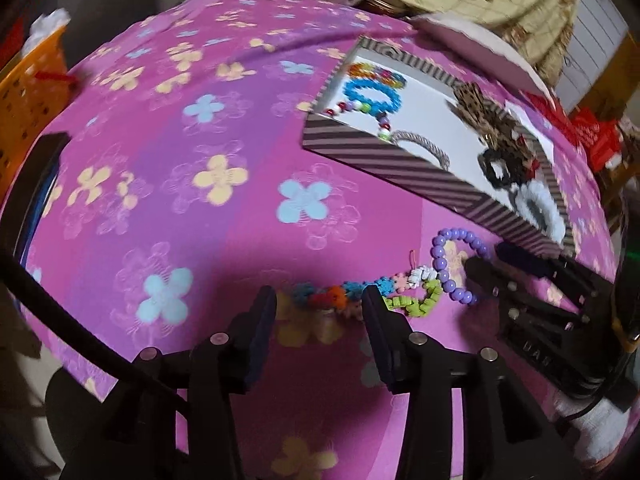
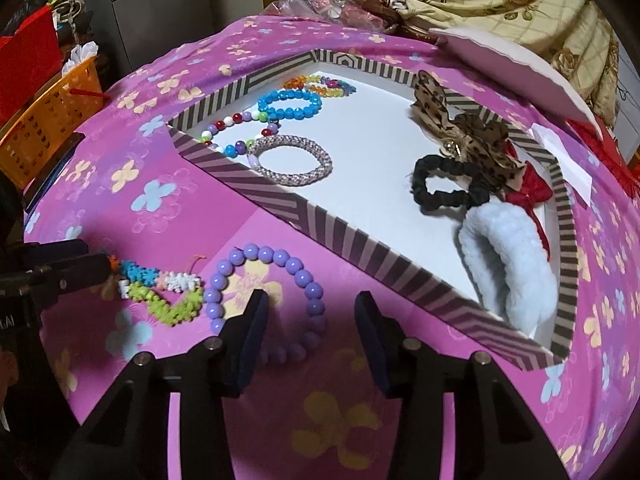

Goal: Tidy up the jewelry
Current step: 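Grasp the multicolour flower-bead bracelet with the left tool while the right tool grasps the purple bead bracelet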

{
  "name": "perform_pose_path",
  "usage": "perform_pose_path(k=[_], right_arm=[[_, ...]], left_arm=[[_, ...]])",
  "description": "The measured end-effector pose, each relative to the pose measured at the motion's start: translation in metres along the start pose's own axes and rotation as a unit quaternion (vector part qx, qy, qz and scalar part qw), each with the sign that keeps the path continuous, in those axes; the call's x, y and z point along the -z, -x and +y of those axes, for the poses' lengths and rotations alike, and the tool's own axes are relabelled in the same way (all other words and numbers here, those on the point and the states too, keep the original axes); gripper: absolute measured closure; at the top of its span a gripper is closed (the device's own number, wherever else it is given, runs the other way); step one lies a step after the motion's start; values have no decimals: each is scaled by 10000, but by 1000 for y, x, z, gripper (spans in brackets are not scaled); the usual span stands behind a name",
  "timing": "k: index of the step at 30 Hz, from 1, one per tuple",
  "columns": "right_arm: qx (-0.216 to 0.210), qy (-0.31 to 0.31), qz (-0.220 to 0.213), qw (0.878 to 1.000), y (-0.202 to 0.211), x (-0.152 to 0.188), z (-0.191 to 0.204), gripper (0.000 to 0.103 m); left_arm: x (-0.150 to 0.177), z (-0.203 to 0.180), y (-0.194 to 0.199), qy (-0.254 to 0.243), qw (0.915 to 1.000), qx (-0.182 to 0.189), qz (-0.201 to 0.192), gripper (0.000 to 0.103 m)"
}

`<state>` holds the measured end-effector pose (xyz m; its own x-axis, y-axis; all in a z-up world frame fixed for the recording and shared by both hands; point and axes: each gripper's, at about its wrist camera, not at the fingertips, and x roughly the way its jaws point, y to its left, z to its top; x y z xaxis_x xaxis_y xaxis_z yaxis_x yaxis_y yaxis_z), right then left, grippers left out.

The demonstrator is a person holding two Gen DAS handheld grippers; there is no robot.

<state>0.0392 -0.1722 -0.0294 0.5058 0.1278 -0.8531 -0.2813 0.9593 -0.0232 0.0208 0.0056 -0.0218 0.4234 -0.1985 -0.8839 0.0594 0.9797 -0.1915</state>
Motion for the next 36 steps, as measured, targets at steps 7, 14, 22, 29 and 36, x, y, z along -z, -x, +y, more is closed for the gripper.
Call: perform_pose_path(k=[7, 14, 22, 29, 36], right_arm=[[-27, 189, -67, 9998, -6, -5, 0, 56], [-52, 404, -155, 9991, -5, -5, 6, 86], [-201, 298, -268, 9990, 14, 4, 3, 93], [-322, 238, -538, 9977, 47, -1, -2, 93], [-322, 223, -776, 9962, 76, -10, -8, 93]], left_arm=[[0, -12, -11, -638, 9979, -99, 5, 39], [-3, -20, -14, -959, 9953, 72, 117, 71], [-4, 1, 0, -437, 9983, 351, 184, 77], [-19, -1, 34, -320, 9979, 555, -125, 77], [-40, -17, 58, -378, 9967, 619, -357, 77]])
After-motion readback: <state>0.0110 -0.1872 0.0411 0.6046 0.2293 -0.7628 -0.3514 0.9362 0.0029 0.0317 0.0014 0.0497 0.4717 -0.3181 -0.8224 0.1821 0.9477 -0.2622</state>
